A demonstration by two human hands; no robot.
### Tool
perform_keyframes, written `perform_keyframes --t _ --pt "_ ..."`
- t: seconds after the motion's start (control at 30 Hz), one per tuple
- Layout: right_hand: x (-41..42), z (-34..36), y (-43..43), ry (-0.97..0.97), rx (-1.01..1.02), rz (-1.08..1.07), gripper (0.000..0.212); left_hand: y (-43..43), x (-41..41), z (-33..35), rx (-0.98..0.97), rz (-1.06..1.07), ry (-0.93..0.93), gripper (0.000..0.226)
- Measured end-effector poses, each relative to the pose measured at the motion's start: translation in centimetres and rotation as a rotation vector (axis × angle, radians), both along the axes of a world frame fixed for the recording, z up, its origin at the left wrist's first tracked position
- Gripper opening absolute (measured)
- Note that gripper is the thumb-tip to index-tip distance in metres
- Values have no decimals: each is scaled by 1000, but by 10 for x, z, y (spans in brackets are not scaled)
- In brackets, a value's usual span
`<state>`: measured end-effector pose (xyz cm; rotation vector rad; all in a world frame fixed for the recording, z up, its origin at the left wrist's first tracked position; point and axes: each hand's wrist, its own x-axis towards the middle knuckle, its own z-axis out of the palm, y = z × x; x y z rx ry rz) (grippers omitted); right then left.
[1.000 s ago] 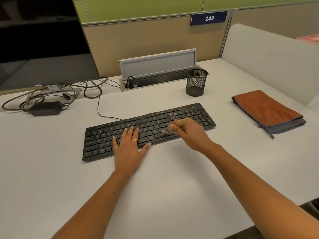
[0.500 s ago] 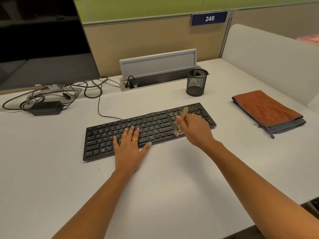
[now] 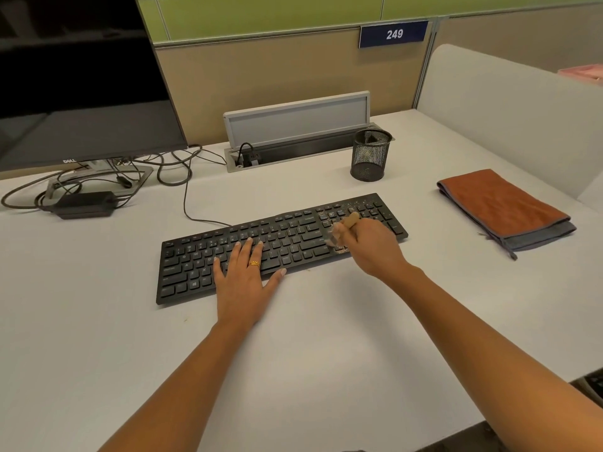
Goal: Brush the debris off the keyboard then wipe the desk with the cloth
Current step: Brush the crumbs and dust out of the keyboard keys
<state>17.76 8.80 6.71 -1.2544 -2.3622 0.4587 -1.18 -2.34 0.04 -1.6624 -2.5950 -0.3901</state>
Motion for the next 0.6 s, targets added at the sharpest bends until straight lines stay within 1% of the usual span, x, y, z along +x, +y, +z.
perform_keyframes --t 0.1,0.17,0.23,0.27,0.33,0.4,0.47,0.53,0.6 --pt "2 0 -2 -1 7 -17 46 0 1 0 -26 5 9 90" --pt "1 3 -3 59 -8 -33 44 0 1 2 -32 6 9 80" --pt "1 1 -4 185 -122 9 46 -1 2 3 -26 4 0 72" --pt "1 -1 -4 208 -186 34 47 -2 2 3 -19 2 -2 71" --pt "2 -3 -7 131 -236 46 49 -2 2 4 -16 1 -3 71" --pt "5 -2 -7 35 -147 -18 48 -1 2 3 -19 1 -2 71" --pt "8 2 -6 1 0 -116 48 -1 1 3 -17 0 -2 72" --pt "8 3 -4 79 65 -163 49 -1 1 2 -13 1 2 76" --pt "7 1 -5 202 49 -125 46 -1 0 1 -9 3 3 84"
